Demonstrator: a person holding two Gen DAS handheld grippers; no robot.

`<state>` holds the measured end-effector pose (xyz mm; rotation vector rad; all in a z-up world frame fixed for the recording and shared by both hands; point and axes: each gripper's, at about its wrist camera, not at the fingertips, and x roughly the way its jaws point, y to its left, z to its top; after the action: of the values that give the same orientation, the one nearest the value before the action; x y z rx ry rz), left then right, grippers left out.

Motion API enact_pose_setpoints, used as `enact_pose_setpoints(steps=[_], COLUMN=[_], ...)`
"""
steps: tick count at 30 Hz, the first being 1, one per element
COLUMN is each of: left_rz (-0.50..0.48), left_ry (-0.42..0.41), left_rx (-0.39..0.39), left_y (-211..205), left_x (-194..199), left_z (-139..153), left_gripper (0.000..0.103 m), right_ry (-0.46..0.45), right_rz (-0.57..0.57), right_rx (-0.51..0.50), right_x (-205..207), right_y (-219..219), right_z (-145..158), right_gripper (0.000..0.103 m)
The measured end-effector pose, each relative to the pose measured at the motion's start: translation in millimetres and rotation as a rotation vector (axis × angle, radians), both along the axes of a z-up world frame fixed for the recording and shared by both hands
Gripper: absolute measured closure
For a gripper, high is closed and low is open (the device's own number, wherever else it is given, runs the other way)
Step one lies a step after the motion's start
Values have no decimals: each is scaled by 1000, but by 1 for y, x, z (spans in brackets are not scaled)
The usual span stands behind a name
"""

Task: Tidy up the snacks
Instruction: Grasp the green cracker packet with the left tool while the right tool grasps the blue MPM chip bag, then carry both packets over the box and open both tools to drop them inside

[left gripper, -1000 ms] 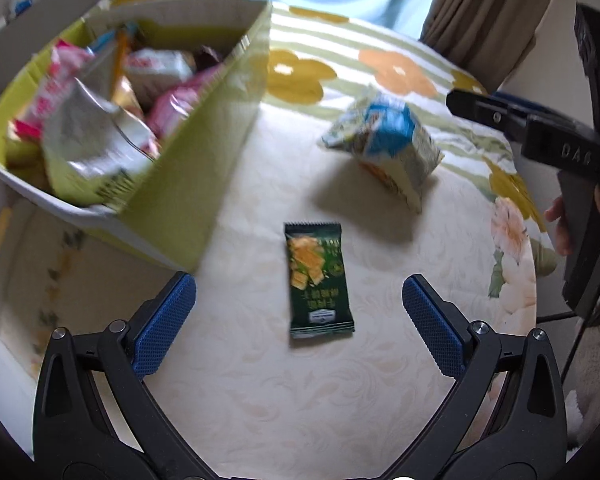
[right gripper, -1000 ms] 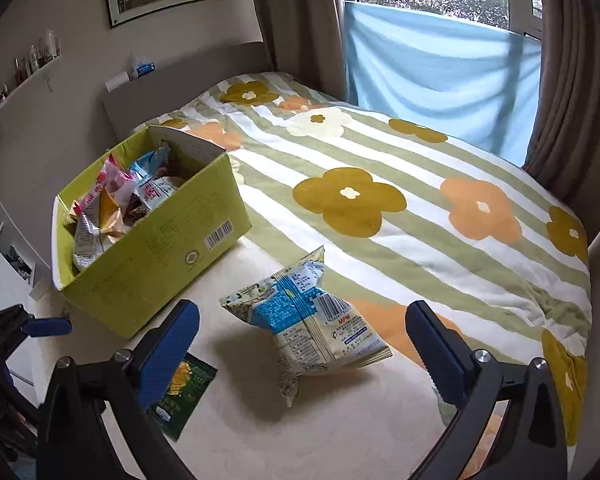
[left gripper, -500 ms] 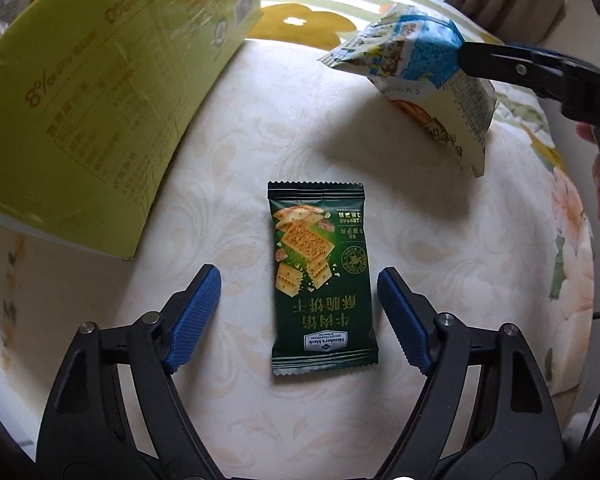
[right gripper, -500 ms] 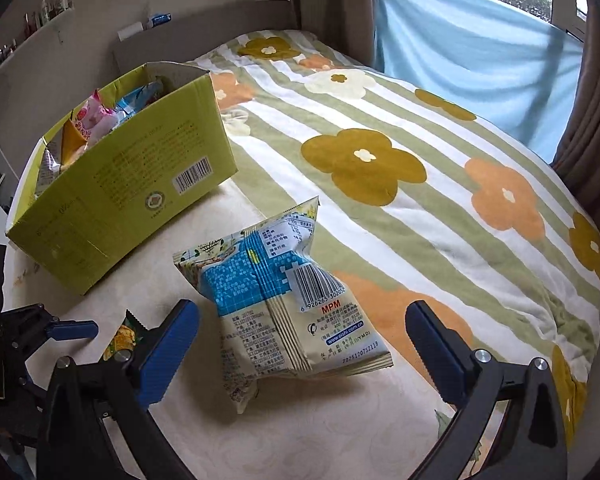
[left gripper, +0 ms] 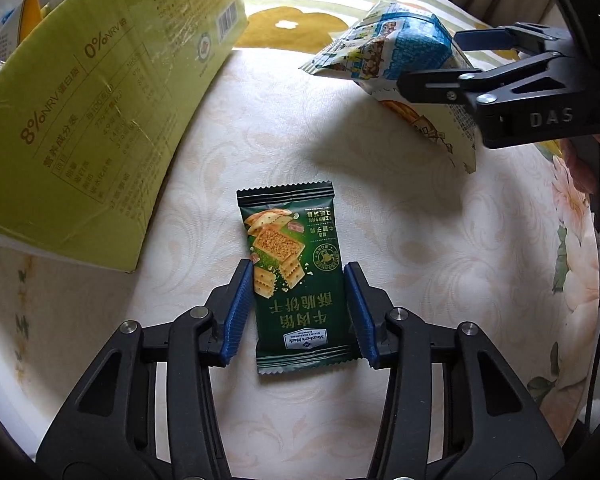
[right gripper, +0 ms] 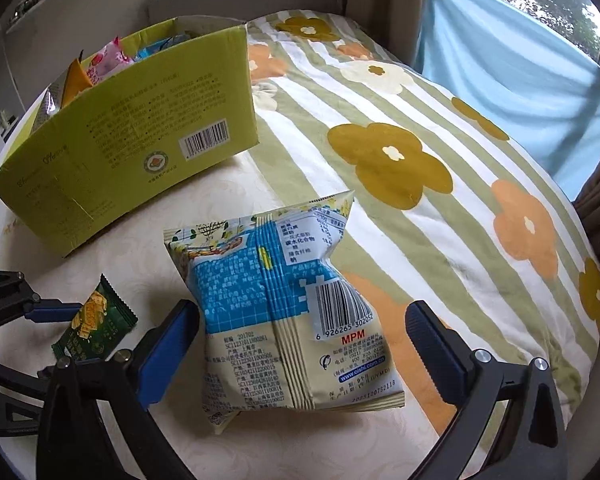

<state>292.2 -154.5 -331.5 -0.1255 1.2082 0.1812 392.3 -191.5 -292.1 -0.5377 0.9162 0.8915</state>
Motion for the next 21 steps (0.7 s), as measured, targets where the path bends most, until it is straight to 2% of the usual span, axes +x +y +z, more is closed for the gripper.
enact_pose_setpoints(steps=[1,3,7,10,14,21], left_rz=[-5,-8,-9,-14,-28,-60], left_ry=[1,0,-14,-26,-52,-114], left_rx=[0,-14,-24,-31,-36,-42], left_y=[0,1,5,10,15,19], left_x=[3,4,-2,-6,-10,-21], left_z=[1,3,8,16,32,69], left_gripper=[61,61,61,61,61,61], right_ry=[9,26,31,48,56,37], right_rz=[12,30,62,48,-1,-140], right_rx=[-12,-31,-53,-50,-38,32], right_x=[1,3,1,0,-5,-18], right_y=[2,6,10,7,-2,-23], right_z=[-3,-8,-10,-8,2,48], right_gripper=[4,22,31,42,45,46])
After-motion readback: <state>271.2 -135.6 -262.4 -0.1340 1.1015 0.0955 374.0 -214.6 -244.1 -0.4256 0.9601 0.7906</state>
